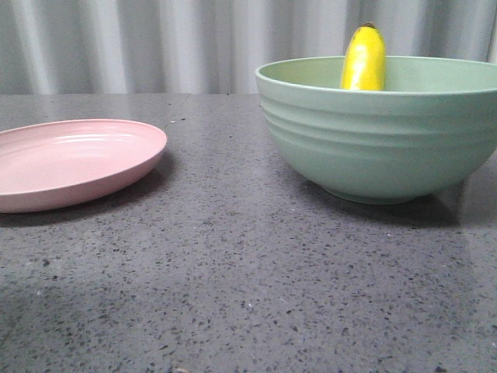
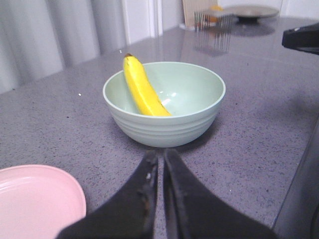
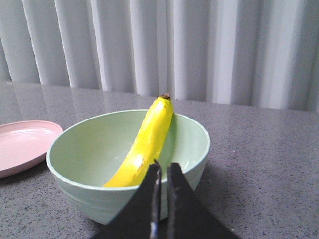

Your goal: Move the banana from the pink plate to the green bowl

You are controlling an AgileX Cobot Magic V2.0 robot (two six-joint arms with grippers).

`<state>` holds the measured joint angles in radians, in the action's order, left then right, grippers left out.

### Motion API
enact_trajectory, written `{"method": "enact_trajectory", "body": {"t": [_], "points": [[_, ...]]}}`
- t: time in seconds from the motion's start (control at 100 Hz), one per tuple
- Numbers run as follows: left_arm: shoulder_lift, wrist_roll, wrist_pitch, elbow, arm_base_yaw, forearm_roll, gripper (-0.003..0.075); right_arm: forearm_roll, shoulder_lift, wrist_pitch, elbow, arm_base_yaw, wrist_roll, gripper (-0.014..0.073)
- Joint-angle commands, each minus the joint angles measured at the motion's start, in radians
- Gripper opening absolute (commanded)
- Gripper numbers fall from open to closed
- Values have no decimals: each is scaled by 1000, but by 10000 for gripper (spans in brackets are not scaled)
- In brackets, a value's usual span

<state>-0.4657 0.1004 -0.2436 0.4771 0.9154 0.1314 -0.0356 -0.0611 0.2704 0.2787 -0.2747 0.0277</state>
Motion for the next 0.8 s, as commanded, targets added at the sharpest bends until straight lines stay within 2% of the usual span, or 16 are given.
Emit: {"method": "enact_trajectory", "body": {"t": [0.0, 0.24, 0.79], "points": [[78, -10, 144, -61, 7, 9, -20, 17, 51, -91, -7, 7, 7, -64], [244, -10, 182, -222, 7, 9, -20, 17, 86, -67, -48, 7, 7, -64], [251, -10, 206, -366, 7, -5, -20, 17, 86, -67, -54, 7, 7, -64]]}}
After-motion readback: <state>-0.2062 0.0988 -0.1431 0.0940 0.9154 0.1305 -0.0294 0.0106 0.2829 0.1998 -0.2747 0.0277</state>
